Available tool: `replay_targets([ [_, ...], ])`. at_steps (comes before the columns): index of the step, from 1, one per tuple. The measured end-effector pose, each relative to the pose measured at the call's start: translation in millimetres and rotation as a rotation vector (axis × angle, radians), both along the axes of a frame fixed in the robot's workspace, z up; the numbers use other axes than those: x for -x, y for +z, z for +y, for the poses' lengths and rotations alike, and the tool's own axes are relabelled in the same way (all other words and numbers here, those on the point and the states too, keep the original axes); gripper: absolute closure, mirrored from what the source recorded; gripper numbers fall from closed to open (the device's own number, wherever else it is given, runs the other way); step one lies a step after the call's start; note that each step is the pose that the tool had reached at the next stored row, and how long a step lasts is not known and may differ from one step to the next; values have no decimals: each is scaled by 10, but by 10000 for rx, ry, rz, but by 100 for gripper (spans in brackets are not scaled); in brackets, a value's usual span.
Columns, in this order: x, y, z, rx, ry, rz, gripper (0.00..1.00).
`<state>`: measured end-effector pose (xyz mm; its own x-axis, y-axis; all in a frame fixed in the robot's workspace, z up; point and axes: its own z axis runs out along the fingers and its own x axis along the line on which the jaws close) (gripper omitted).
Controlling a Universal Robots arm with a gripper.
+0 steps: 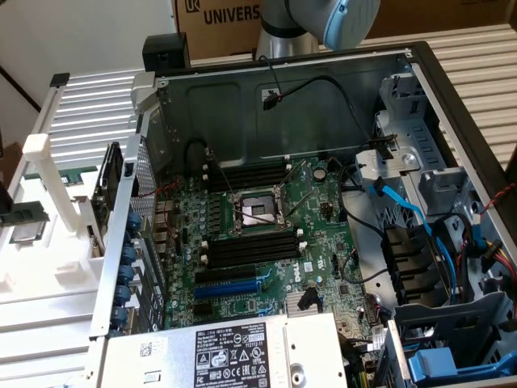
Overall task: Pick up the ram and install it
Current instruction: 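Pick up the ram and move it above insertion slot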
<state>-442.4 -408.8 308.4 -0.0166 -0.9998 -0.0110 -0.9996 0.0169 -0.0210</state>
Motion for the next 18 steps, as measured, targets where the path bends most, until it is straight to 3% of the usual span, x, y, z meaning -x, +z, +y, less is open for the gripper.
replay_targets([
  [5, -50, 82, 1, -2, -1, -229, 88],
  [6, -83, 124, 0, 1, 0, -287, 88],
  [7, -101, 150, 0, 0, -1, -304, 88],
  [8, -170, 243, 0, 0, -1, -333, 88],
  [10, -230, 322, 0, 0, 0, -335, 88],
  [13, -394, 547, 0, 0, 0, -336, 88],
  [18, -568, 748, 0, 0, 0, -337, 88],
])
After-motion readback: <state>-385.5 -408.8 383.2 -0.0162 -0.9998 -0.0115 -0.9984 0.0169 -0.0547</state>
